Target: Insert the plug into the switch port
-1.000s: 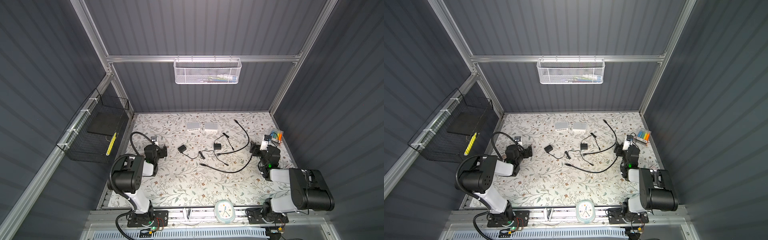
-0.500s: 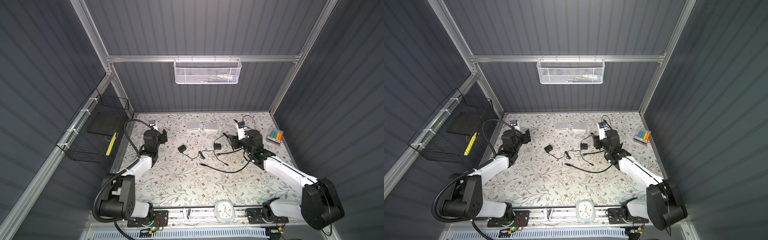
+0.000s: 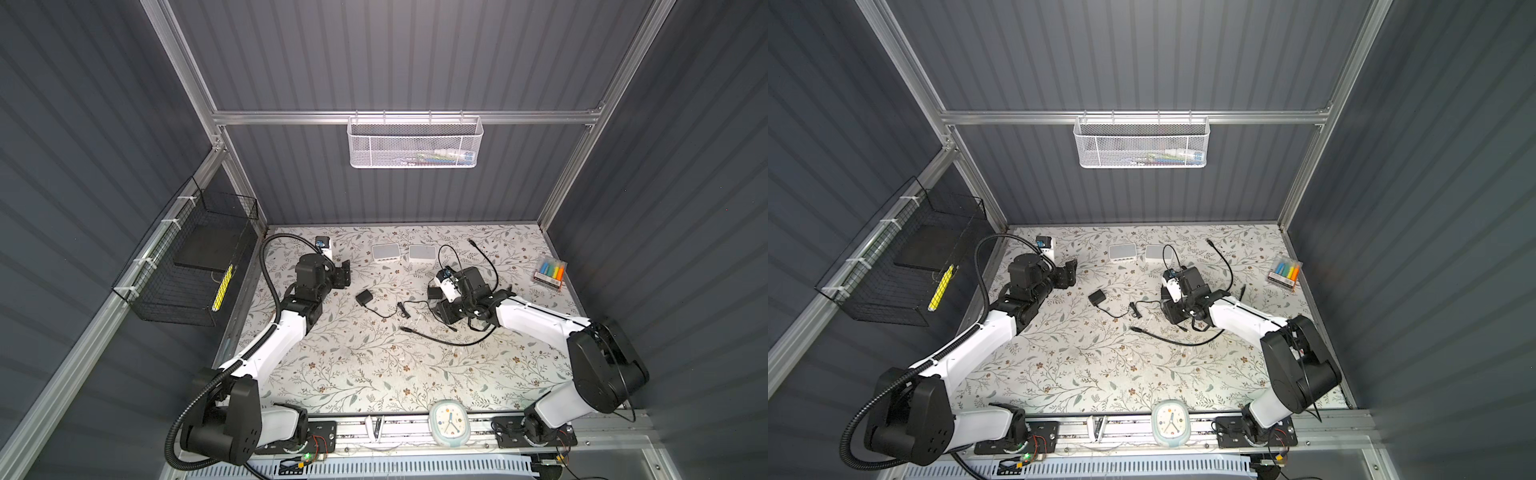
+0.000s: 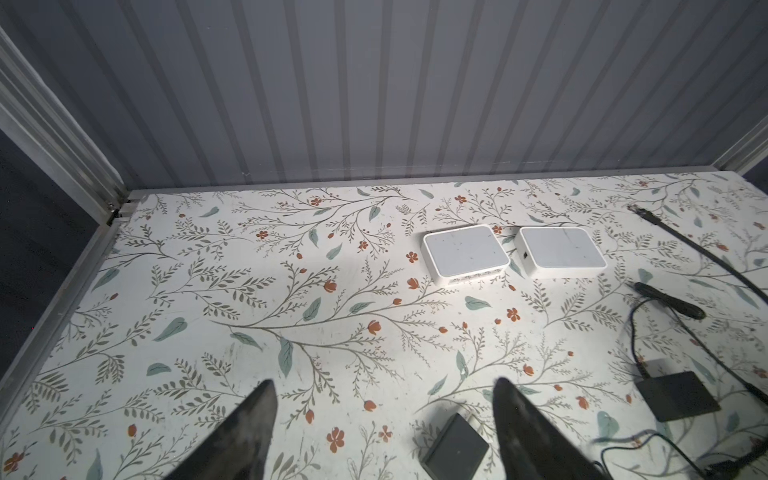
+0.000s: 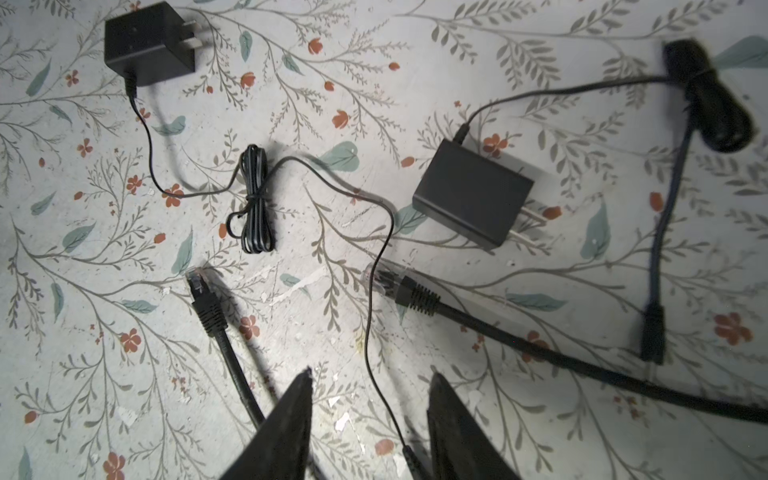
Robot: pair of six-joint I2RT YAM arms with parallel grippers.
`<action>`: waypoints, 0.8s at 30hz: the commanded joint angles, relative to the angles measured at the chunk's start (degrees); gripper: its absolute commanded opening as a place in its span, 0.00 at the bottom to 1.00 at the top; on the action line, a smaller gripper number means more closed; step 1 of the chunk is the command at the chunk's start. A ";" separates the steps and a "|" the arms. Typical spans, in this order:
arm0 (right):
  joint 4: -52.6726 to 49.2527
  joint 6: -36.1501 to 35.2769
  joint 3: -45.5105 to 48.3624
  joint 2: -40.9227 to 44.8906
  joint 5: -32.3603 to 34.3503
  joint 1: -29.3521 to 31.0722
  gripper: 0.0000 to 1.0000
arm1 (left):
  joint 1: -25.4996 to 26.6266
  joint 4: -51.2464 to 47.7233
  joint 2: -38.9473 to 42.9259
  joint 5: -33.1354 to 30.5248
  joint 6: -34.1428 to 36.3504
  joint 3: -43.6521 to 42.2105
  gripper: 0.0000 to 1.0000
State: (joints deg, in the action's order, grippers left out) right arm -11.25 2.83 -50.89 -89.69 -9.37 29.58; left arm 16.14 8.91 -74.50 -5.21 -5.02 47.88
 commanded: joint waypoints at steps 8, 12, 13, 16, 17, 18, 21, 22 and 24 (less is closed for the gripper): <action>-3.11 2.22 -2.93 -8.00 0.43 1.18 0.41 | -0.15 -2.95 1.15 3.98 -2.38 1.86 0.79; -4.66 2.35 -5.21 -10.85 1.71 1.39 0.37 | -0.10 -4.11 1.35 4.16 -1.77 2.58 0.78; -4.84 2.33 -5.55 -11.39 2.01 1.47 0.36 | -0.14 -4.15 1.50 4.16 -1.58 2.40 0.78; -5.43 1.96 -6.60 -12.83 2.46 2.07 0.32 | -0.16 -4.20 1.90 3.82 -1.51 1.68 0.78; -5.83 1.76 -7.03 -13.29 2.67 2.28 0.30 | -0.15 -4.18 1.90 3.81 -1.48 1.57 0.78; -6.11 1.59 -7.45 -13.72 2.85 2.45 0.29 | -0.15 -4.39 1.90 3.80 -1.41 1.68 0.78; -6.96 1.30 -8.55 -14.76 3.52 2.98 0.19 | -0.15 -4.93 1.65 3.65 -1.32 1.69 0.77; -7.51 1.11 -8.98 -14.76 3.41 3.02 0.16 | -0.15 -5.27 1.77 3.69 -1.35 1.54 0.77; -8.72 1.03 -9.52 -13.78 3.02 3.01 0.10 | -0.15 -5.52 2.06 3.80 -1.40 1.34 0.77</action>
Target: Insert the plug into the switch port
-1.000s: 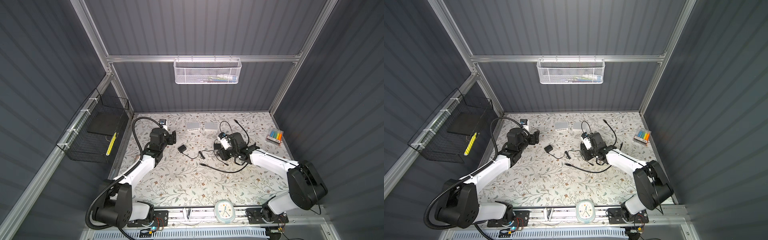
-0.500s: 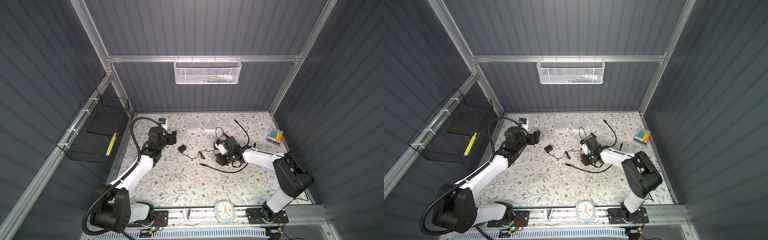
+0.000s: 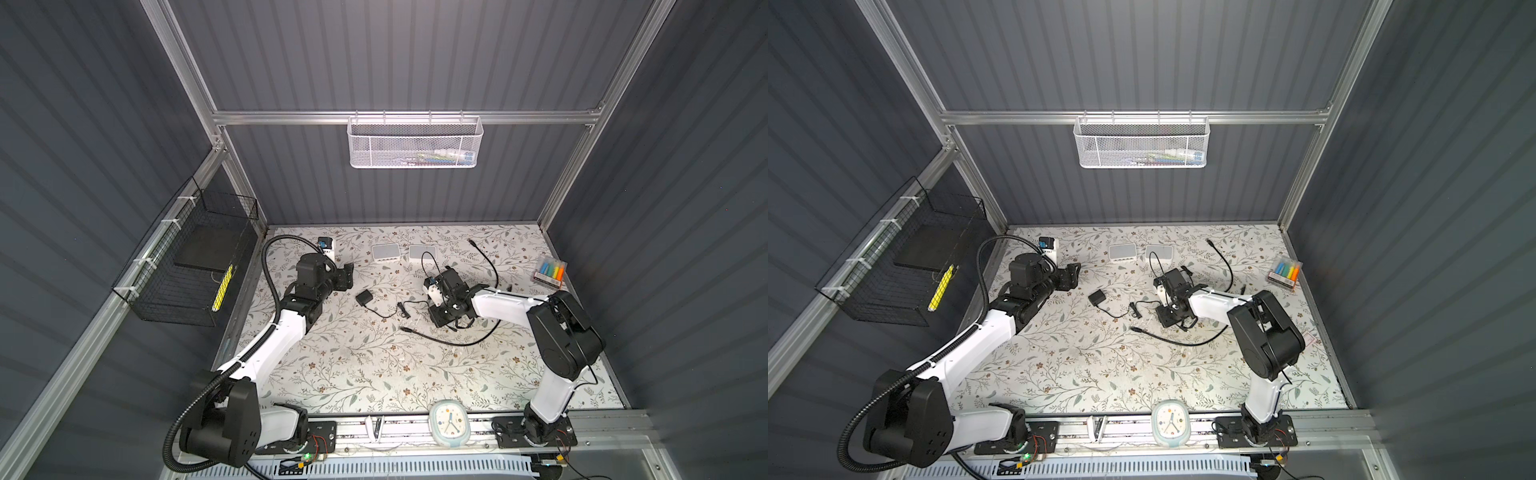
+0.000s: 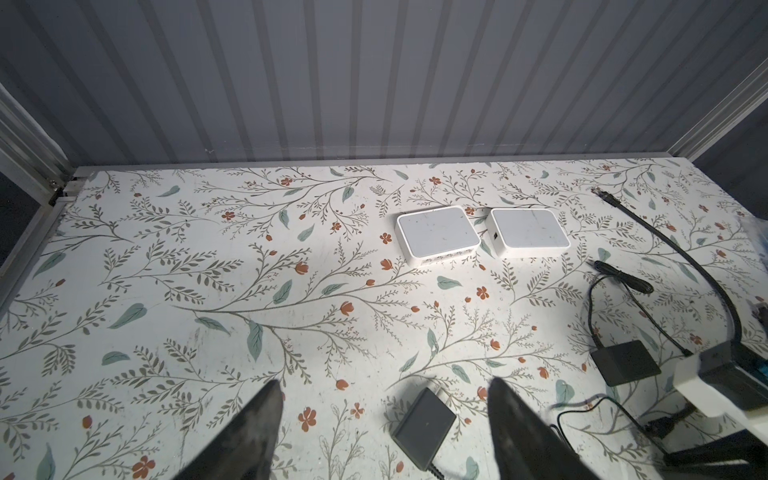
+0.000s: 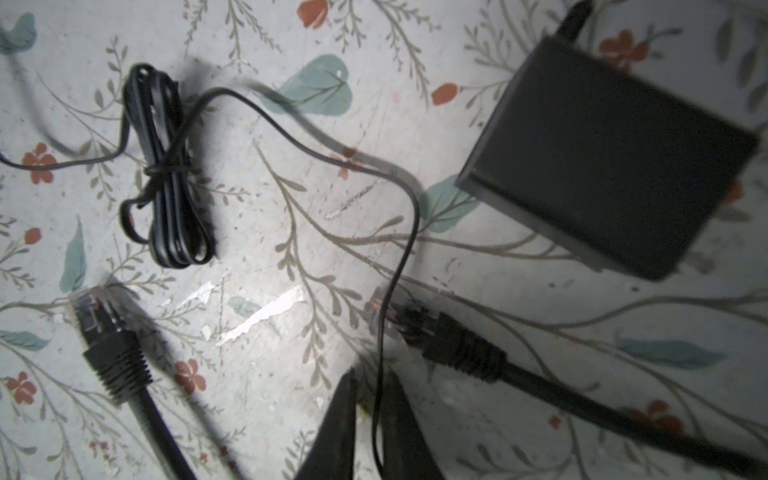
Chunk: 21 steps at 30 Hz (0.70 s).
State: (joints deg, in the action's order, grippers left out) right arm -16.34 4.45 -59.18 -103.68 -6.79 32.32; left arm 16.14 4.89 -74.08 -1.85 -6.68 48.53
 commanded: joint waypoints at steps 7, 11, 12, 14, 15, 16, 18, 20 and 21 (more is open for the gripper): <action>-8.73 -0.49 -3.41 10.89 -7.55 0.19 0.00 | -0.15 -1.94 2.19 2.13 -0.40 0.98 0.77; -6.99 2.25 -5.42 17.17 -14.48 -0.22 0.00 | -0.15 -3.16 1.73 5.00 -1.03 2.82 0.75; -6.28 3.27 -5.91 18.63 -15.52 -0.66 0.00 | -0.15 -4.32 1.66 6.13 -1.35 3.82 0.75; -3.82 5.48 -7.21 20.88 -16.90 -1.75 0.00 | -0.15 -5.38 1.74 9.15 -1.82 5.04 0.74; -3.03 6.47 -8.12 21.93 -17.94 -2.41 0.00 | -0.15 -5.65 1.93 10.47 -1.93 5.48 0.73; -2.43 7.11 -9.27 23.07 -18.48 -3.10 0.00 | -0.07 -5.66 2.28 11.94 -1.99 5.75 0.73; -1.59 8.00 -11.89 24.98 -18.68 -4.60 0.00 | -0.06 -5.59 2.88 13.47 -1.94 6.18 0.73; 0.07 9.92 -14.14 27.13 -19.12 -6.75 0.00 | -0.06 -5.71 3.15 15.30 -1.91 6.87 0.73; 1.21 11.10 -14.62 28.07 -19.18 -7.79 0.00 | -0.06 -5.76 3.16 16.19 -2.14 7.14 0.73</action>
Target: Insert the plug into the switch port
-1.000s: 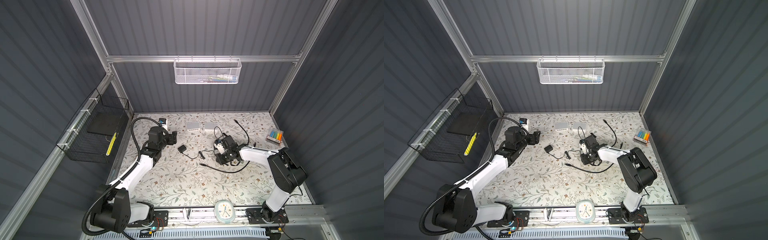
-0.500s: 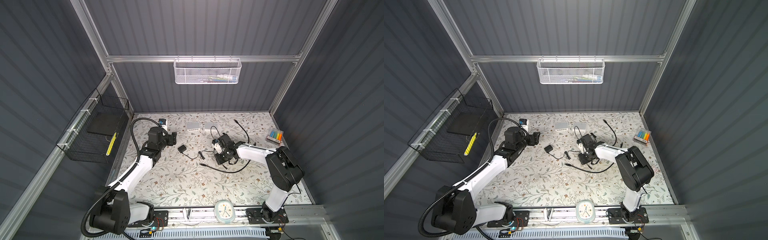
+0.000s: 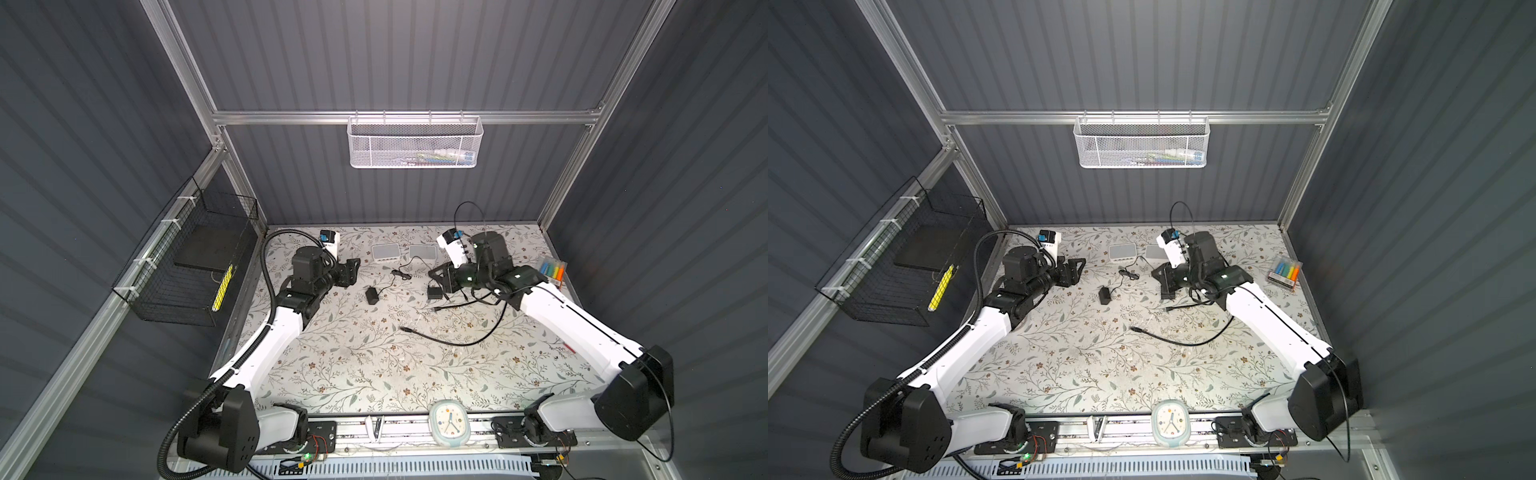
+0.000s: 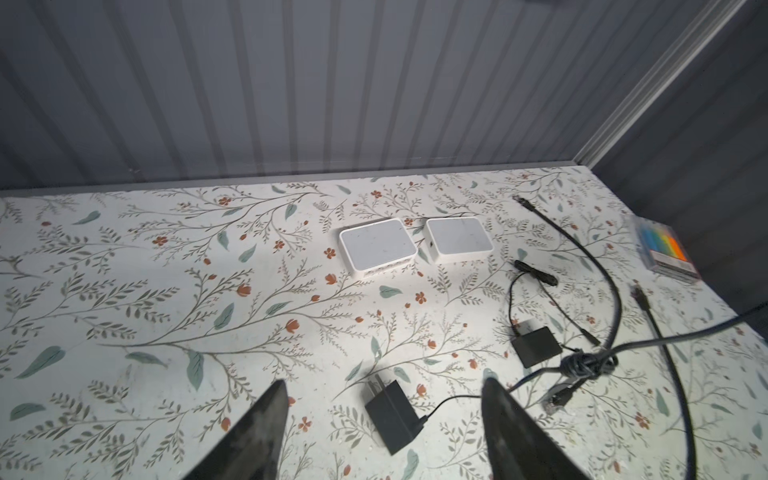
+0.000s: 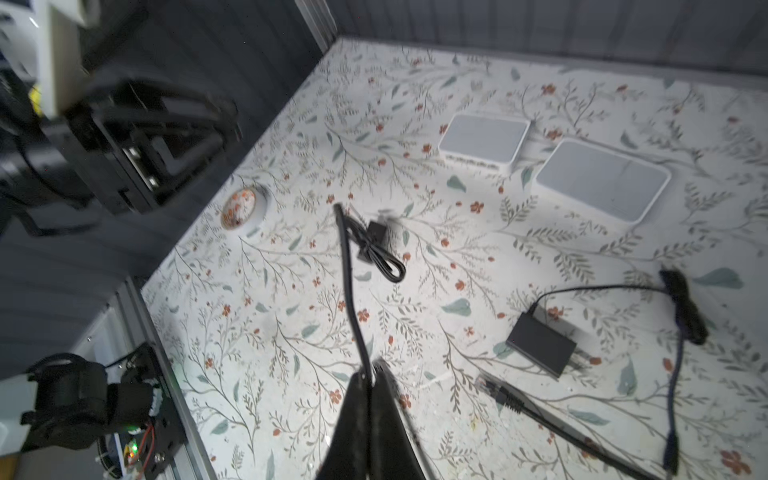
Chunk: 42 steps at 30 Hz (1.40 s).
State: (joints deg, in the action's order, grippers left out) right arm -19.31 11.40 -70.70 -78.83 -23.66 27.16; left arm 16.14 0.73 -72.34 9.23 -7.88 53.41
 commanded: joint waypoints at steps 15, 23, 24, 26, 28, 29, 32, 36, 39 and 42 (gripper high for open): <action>24.88 29.19 10.20 5.90 2.56 -6.68 0.00 | 9.14 1.34 -2.60 18.59 0.06 5.06 0.73; 27.08 36.60 13.98 3.19 6.93 -6.26 0.00 | 12.53 6.25 -5.51 24.78 -2.22 4.33 0.73; 27.51 37.49 14.35 2.90 7.24 -6.24 0.00 | 12.74 6.30 -5.83 25.27 -2.32 4.47 0.73; 29.00 39.62 15.44 2.41 7.73 -6.19 0.00 | 13.16 6.45 -6.44 26.21 -2.38 4.68 0.73; 31.44 42.22 16.66 1.81 8.31 -6.06 0.00 | 13.85 6.99 -7.23 27.28 -2.74 4.68 0.73; 32.41 43.59 17.17 1.42 8.59 -5.93 0.00 | 14.17 7.16 -7.73 27.70 -2.84 4.88 0.73; 35.03 47.27 17.53 -0.51 7.60 -5.67 0.00 | 15.75 7.65 -9.45 28.93 -3.08 5.49 0.73; 36.54 49.37 17.37 -2.31 7.46 -4.37 0.00 | 17.66 10.15 -12.04 30.31 -4.13 5.73 0.73; 37.12 49.87 17.24 -2.86 7.60 -3.56 0.00 | 18.68 12.76 -13.98 30.58 -5.48 5.32 0.73; 37.36 50.38 17.35 -3.11 7.78 -3.26 0.00 | 19.17 15.59 -15.77 30.59 -7.12 4.81 0.73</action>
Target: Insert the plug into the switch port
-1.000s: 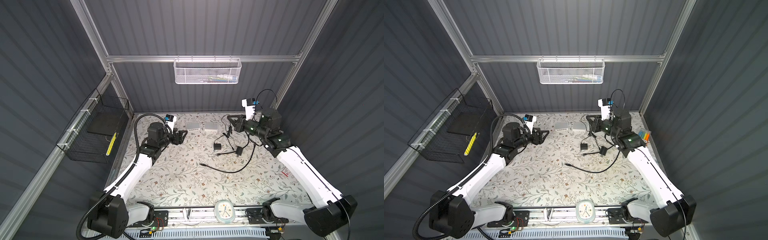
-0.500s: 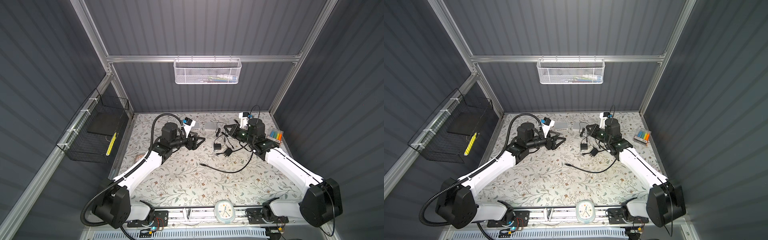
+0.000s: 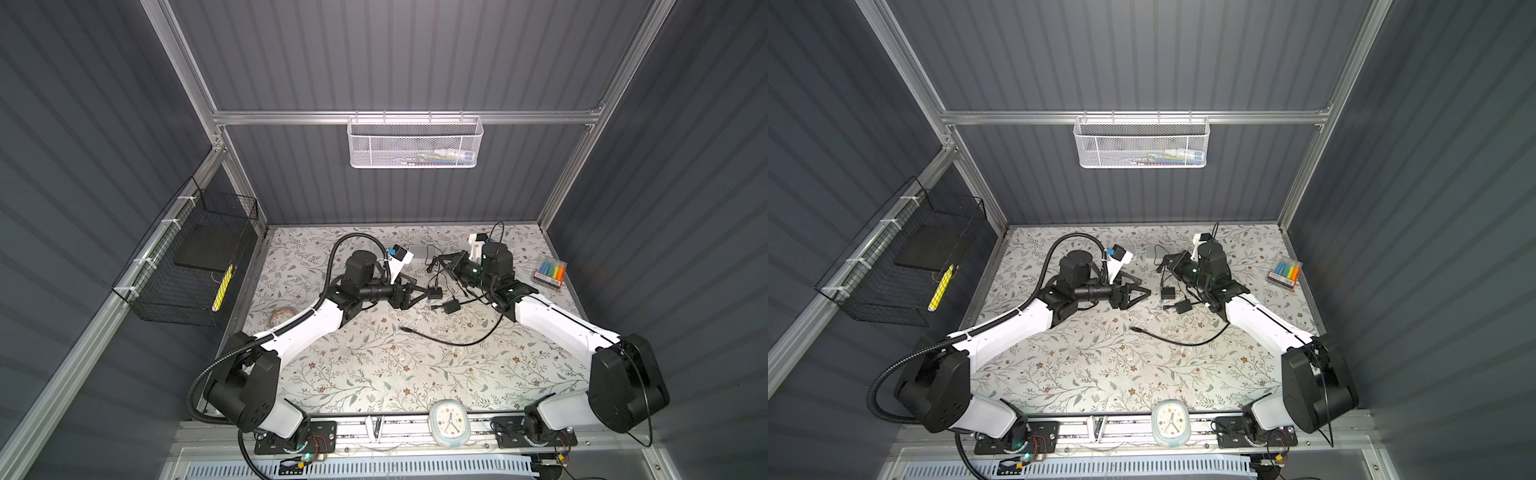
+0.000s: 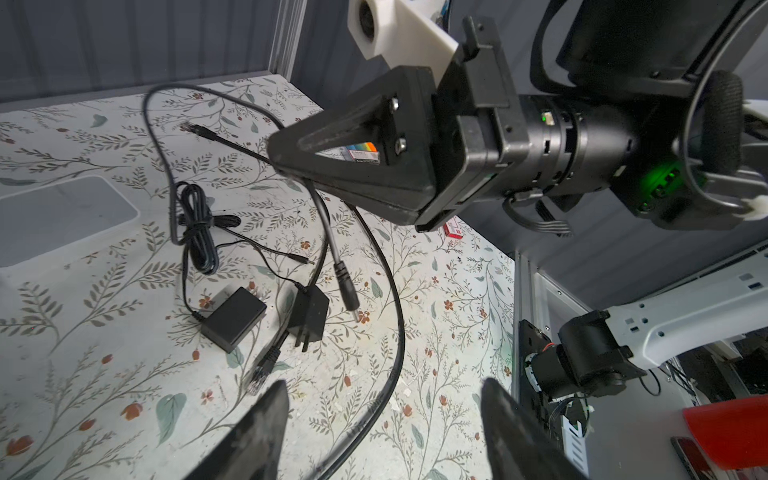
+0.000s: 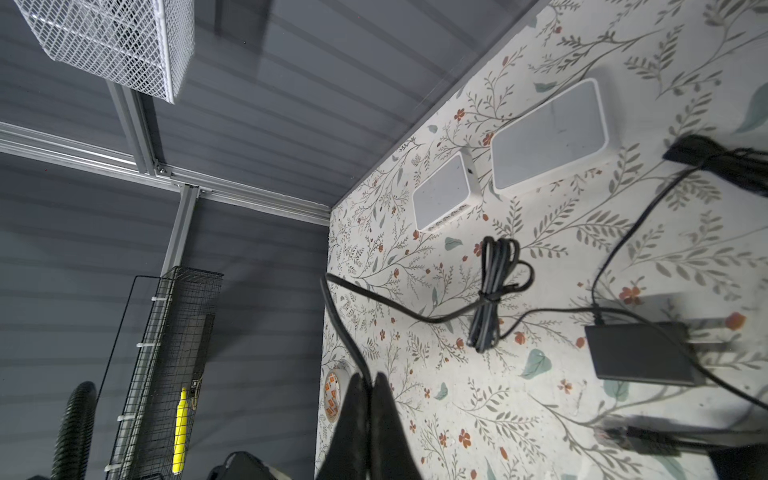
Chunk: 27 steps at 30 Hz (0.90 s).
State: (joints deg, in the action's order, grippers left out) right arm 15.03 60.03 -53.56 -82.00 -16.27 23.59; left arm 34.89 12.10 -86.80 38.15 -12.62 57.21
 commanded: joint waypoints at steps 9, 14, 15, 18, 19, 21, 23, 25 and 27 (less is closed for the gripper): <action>3.92 2.92 1.17 0.84 0.83 0.39 0.00 | 1.75 6.07 -4.88 0.11 -2.44 1.86 0.70; 5.35 4.02 1.55 0.36 0.11 0.40 0.00 | 2.61 11.21 -8.09 -0.85 -4.74 1.91 0.66; 5.45 4.20 1.55 0.33 0.02 0.40 0.00 | 2.85 12.36 -8.83 -0.89 -5.33 2.16 0.65; 5.63 4.27 1.81 0.51 0.04 0.40 0.00 | 3.42 13.71 -10.95 -1.09 -6.02 2.97 0.62; 5.63 4.31 1.87 0.67 0.10 0.38 0.00 | 3.66 13.91 -11.39 -1.19 -5.94 3.29 0.61; 5.71 4.27 2.11 0.85 0.19 0.41 0.00 | 4.10 14.52 -11.87 -2.12 -5.81 3.44 0.59; 5.76 4.20 2.21 0.87 0.27 0.35 0.00 | 4.16 14.51 -12.24 -2.35 -5.68 4.03 0.57; 5.96 4.31 2.48 0.74 0.20 0.40 0.00 | 4.22 14.53 -12.50 -2.71 -5.40 4.39 0.53; 6.32 4.65 2.58 0.53 0.15 0.40 0.00 | 4.22 14.54 -12.67 -2.99 -5.21 4.59 0.48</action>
State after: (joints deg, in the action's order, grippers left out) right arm 19.62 64.18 -51.75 -81.95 -16.16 23.79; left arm 38.70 24.64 -99.07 35.99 -17.82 59.83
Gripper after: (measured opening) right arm 0.044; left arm 0.491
